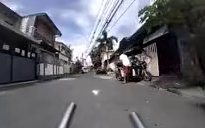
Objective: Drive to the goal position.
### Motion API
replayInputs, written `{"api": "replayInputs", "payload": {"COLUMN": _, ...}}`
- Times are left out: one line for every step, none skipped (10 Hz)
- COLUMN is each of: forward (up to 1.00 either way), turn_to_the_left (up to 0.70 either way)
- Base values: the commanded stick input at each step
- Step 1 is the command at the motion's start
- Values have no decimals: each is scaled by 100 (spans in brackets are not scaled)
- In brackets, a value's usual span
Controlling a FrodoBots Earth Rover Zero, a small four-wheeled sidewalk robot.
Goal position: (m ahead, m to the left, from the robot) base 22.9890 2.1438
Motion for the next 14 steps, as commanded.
{"api": "replayInputs", "payload": {"forward": 85, "turn_to_the_left": 0}}
{"api": "replayInputs", "payload": {"forward": 85, "turn_to_the_left": 0}}
{"api": "replayInputs", "payload": {"forward": 85, "turn_to_the_left": 0}}
{"api": "replayInputs", "payload": {"forward": 85, "turn_to_the_left": 13}}
{"api": "replayInputs", "payload": {"forward": 85, "turn_to_the_left": 34}}
{"api": "replayInputs", "payload": {"forward": 85, "turn_to_the_left": 34}}
{"api": "replayInputs", "payload": {"forward": 85, "turn_to_the_left": 24}}
{"api": "replayInputs", "payload": {"forward": 85, "turn_to_the_left": 0}}
{"api": "replayInputs", "payload": {"forward": 85, "turn_to_the_left": 0}}
{"api": "replayInputs", "payload": {"forward": 85, "turn_to_the_left": 0}}
{"api": "replayInputs", "payload": {"forward": 85, "turn_to_the_left": 0}}
{"api": "replayInputs", "payload": {"forward": 85, "turn_to_the_left": 0}}
{"api": "replayInputs", "payload": {"forward": 85, "turn_to_the_left": 0}}
{"api": "replayInputs", "payload": {"forward": 85, "turn_to_the_left": 0}}
